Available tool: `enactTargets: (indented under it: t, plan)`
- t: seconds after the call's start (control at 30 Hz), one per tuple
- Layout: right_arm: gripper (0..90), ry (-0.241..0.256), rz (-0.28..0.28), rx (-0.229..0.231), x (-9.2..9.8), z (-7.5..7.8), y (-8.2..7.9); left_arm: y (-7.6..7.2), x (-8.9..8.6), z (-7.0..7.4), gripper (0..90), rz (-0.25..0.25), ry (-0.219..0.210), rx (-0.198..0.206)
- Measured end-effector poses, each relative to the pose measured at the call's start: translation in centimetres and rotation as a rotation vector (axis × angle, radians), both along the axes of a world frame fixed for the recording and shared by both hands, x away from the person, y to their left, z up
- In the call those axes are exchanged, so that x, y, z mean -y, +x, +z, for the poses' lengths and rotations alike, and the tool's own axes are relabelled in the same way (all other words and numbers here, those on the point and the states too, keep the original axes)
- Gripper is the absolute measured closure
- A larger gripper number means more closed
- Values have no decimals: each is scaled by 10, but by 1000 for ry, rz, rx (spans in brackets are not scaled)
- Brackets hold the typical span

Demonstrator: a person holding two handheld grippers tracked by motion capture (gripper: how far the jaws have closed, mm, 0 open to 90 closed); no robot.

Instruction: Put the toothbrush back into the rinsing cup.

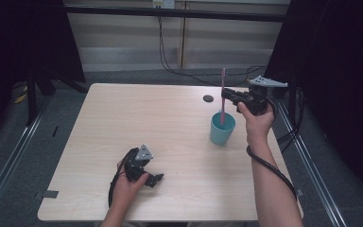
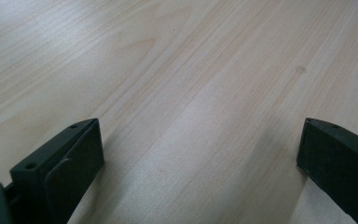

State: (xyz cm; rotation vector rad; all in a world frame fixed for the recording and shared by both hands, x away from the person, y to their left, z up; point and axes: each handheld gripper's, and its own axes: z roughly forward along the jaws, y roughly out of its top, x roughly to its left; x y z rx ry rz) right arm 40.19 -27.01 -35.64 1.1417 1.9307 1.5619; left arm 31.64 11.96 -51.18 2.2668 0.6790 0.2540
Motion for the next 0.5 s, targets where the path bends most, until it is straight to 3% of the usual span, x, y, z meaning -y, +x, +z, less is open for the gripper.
enactTargets:
  t: [0.5]
  plan:
    - [812, -23, -45, 19, 3, -16, -1, 0, 0, 0, 2, 2, -2, 0]
